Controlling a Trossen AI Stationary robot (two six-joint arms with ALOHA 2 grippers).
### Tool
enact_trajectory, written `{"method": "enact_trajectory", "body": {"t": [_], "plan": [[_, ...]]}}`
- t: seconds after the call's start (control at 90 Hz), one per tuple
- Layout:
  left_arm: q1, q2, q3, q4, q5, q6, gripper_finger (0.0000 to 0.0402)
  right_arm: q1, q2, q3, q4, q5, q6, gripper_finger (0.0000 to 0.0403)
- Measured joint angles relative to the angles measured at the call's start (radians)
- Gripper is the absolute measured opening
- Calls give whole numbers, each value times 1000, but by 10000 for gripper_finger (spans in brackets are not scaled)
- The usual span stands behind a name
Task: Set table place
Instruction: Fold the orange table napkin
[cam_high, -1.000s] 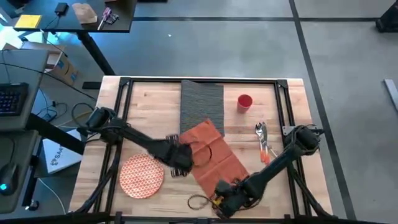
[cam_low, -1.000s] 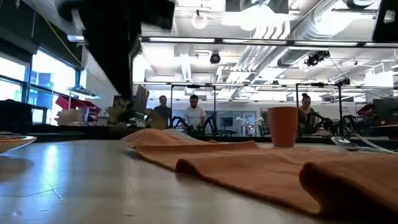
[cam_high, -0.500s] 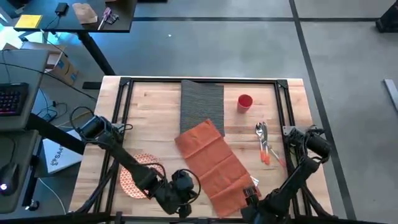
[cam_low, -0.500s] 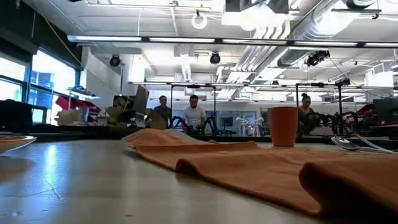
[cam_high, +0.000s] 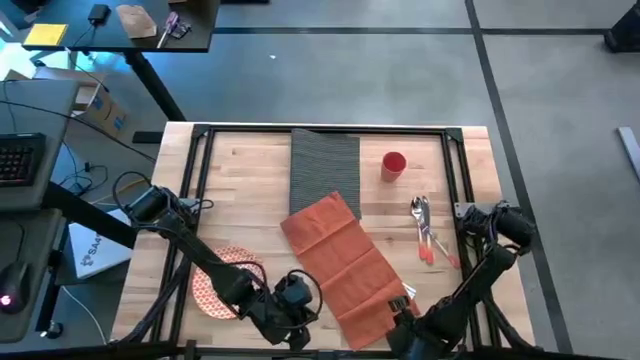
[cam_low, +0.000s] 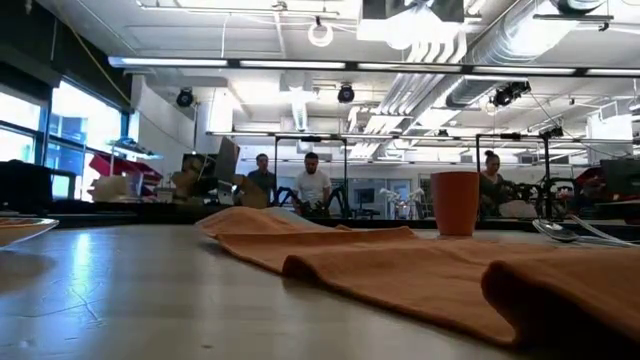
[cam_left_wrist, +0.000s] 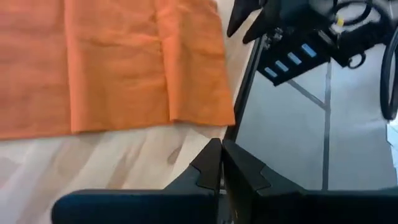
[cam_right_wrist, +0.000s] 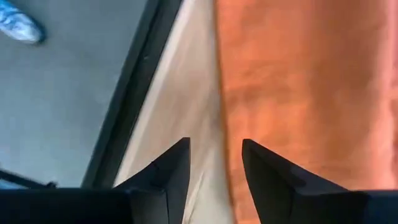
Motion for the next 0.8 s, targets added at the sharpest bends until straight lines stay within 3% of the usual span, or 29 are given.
{"method": "enact_trajectory", "body": {"t": [0.2, 0.444, 0.611, 0.722, 0.8], "plan": [[18, 0, 4, 29, 0, 26, 0, -45, -1, -124, 106, -41, 104, 113], [28, 44, 7, 133, -10, 115, 0, -108, 1, -112, 131, -119, 109, 9], [36, 135, 7, 293, 97, 115, 0, -155, -15, -41, 56, -110, 117, 1], [37, 204, 7, 395, 167, 115, 0, -184, -53, -7, 26, -168, 137, 0], [34, 243, 6, 437, 155, 115, 1, -199, -74, -7, 15, -218, 154, 0]]}}
